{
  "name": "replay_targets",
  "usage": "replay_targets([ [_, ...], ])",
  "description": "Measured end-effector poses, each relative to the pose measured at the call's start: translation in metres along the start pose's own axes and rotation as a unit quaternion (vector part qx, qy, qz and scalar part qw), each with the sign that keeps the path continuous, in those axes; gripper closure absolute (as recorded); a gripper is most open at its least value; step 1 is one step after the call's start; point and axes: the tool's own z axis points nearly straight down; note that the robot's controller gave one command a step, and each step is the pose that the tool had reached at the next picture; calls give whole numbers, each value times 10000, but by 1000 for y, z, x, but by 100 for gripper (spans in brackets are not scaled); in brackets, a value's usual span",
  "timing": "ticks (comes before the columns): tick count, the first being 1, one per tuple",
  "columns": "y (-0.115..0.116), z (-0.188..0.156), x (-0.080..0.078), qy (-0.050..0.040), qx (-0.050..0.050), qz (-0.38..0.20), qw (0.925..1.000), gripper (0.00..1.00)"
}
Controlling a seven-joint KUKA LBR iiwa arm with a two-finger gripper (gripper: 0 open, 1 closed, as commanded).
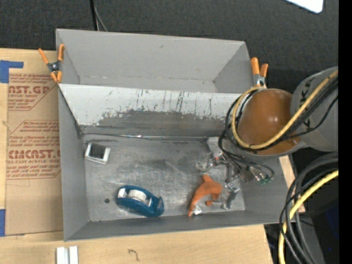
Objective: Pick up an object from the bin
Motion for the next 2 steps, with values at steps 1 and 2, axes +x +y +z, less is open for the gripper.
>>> replay_targets([
  [1,-6,-17,9,-25,9,620,9981,0],
  [2,-13,14,12,-23,12,1606,9870,0],
])
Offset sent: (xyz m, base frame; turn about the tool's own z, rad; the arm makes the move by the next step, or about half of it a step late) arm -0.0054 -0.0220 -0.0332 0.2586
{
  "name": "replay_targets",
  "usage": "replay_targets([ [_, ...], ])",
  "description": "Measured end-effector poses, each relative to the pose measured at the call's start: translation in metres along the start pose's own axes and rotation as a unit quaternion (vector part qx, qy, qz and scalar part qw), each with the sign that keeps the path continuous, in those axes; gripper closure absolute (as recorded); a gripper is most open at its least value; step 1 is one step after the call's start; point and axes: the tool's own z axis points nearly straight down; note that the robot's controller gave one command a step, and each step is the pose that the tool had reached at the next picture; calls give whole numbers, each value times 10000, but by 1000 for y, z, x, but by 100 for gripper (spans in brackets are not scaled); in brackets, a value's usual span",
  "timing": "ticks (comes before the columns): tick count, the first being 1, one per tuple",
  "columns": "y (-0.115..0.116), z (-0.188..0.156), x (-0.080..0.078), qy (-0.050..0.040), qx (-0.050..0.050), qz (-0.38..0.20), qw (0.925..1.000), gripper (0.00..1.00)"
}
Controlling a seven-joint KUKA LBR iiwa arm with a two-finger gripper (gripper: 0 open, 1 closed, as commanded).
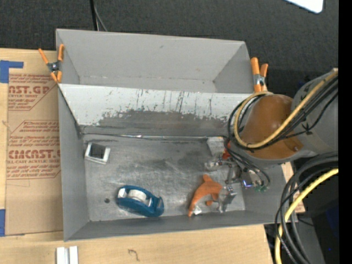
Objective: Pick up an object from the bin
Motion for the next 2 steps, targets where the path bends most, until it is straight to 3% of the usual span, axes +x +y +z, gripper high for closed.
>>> replay_targets([
  [1,-1,18,8,5,1,415,9991,100],
  [2,-1,18,8,5,1,415,9991,100],
])
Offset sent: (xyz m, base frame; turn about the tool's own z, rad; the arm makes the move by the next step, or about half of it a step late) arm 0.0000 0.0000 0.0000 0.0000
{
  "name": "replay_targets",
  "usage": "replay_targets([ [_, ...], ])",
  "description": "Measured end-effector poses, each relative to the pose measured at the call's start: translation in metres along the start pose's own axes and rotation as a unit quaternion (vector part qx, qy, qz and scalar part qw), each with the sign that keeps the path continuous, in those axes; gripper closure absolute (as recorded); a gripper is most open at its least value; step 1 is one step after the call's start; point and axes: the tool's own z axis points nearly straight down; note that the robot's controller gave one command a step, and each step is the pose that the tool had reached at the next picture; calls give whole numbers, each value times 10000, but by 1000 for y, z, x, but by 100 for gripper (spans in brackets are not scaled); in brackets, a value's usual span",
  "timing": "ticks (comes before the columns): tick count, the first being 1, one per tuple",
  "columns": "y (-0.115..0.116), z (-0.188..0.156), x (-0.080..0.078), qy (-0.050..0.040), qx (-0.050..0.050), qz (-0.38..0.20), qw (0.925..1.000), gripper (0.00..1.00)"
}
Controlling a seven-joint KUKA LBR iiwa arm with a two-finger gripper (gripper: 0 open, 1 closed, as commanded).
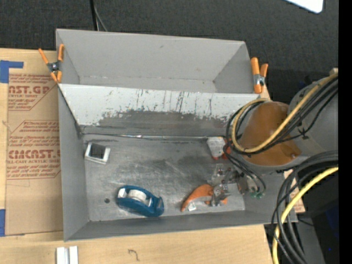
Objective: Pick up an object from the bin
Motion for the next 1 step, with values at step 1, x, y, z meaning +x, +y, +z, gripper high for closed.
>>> replay_targets([
  [1,0,-1,0,4,-1,-1,10000,100],
])
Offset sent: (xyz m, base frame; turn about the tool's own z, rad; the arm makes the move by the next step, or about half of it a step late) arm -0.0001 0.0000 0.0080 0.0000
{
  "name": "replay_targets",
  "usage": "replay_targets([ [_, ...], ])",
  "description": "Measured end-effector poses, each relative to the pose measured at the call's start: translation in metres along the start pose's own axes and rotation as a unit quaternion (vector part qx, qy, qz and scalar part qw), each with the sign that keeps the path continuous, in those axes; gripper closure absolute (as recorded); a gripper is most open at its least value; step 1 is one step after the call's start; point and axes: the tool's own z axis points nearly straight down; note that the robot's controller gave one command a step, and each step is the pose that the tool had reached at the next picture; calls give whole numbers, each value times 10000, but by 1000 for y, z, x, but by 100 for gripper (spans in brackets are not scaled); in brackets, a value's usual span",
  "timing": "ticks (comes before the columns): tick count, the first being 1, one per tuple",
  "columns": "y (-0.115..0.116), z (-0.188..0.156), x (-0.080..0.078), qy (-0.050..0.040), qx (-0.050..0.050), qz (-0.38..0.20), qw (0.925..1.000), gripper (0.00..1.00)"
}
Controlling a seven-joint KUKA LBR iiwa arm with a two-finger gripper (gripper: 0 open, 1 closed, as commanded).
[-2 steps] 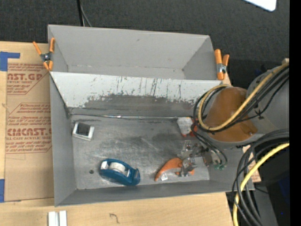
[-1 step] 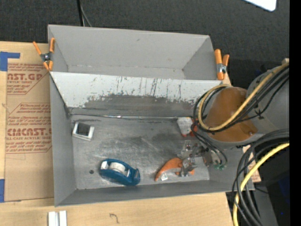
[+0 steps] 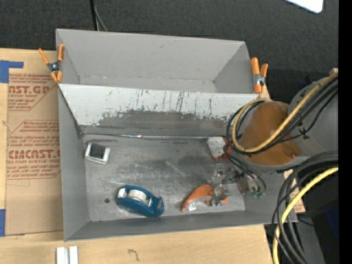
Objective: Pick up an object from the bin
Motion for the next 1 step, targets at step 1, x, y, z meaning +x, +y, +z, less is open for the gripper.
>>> replay_targets([
  [1,0,-3,0,-7,0,0,10000,100],
])
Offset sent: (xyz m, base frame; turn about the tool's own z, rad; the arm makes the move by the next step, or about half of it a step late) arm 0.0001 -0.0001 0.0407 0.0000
